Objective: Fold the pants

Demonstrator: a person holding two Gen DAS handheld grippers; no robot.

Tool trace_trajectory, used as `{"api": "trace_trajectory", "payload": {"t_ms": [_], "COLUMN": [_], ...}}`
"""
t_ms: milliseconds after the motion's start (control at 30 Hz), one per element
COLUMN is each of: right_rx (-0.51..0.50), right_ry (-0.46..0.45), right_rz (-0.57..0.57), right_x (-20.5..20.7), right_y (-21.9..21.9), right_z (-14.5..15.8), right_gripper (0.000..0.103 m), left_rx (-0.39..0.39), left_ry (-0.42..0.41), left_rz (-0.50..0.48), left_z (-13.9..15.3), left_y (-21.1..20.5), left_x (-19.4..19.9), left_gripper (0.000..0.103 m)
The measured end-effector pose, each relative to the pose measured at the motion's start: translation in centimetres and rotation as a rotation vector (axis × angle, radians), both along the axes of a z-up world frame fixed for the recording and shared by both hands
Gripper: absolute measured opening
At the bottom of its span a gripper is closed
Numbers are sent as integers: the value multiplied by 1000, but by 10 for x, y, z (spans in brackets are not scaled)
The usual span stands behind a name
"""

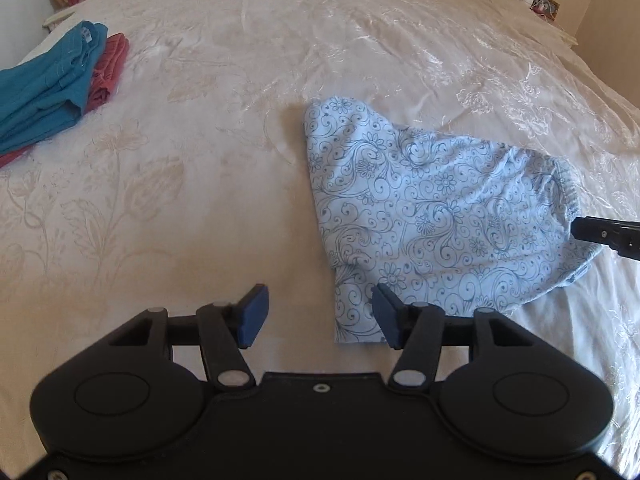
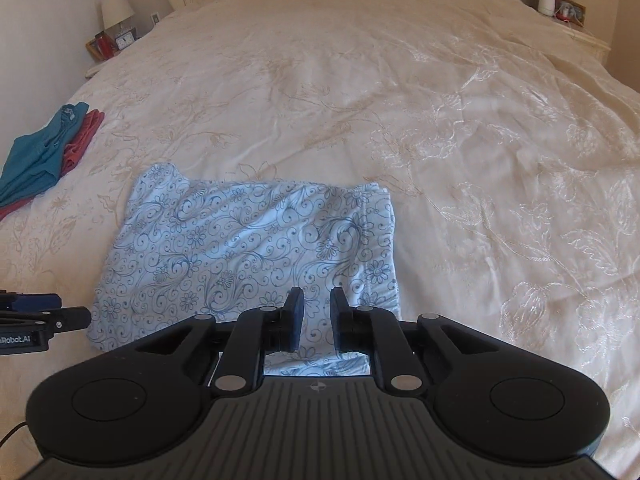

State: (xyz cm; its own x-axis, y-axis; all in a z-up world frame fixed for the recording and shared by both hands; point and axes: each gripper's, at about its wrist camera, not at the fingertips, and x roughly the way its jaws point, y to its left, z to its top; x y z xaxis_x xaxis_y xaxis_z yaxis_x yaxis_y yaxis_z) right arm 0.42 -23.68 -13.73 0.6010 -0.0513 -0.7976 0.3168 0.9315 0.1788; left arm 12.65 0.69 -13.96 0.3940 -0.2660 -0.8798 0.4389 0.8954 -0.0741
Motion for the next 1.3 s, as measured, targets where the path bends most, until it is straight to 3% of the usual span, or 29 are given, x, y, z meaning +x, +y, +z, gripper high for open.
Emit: {"api": "trace_trajectory", "payload": {"t_ms": [100,267,333,400,467,600,800,967,1033,1133,1233,1300], "right_rx": [18,15,-3,-11,-17,32,114,135,87,-33,-2,-80], "right_ry": [0,32,80,118,83,-20,-45,35,80,89,77,48], "right_rz": [20,55,36,8,34,196,456,681,754,755,681,643], "right_x": [8,22,26,27,28,44,97,122,126,140,161,166], "right_y": [7,12,10,8,11,36,81,111,120,121,108,110], "right_z": [0,-11,-21,-25,-19,1,2,-12,-19,-29,-33,-31], "right_gripper": [14,14,14,14,14,15,14,14,13,0,0,0], "left_rx": [8,-3,39,16,16,4,-11,-40,-50,-53,-64,-68], "left_ry": [61,56,100,127,116,100,70,54,48,38,36,36], "left_rz": [46,75,159,225,201,194,228,252,263,266,273,272], "left_z": [-16,-21,-29,-34,-34,-36,-35,-36,-37,-39,-39,-39], "left_y": [-1,-1,6,18,19,22,24,29,30,29,30,31], "left_x": [12,17,19,16,14,9,-1,-6,-7,-8,-8,-8], "left_gripper": [61,65,65,65,65,65,65,65,65,65,65,65]}}
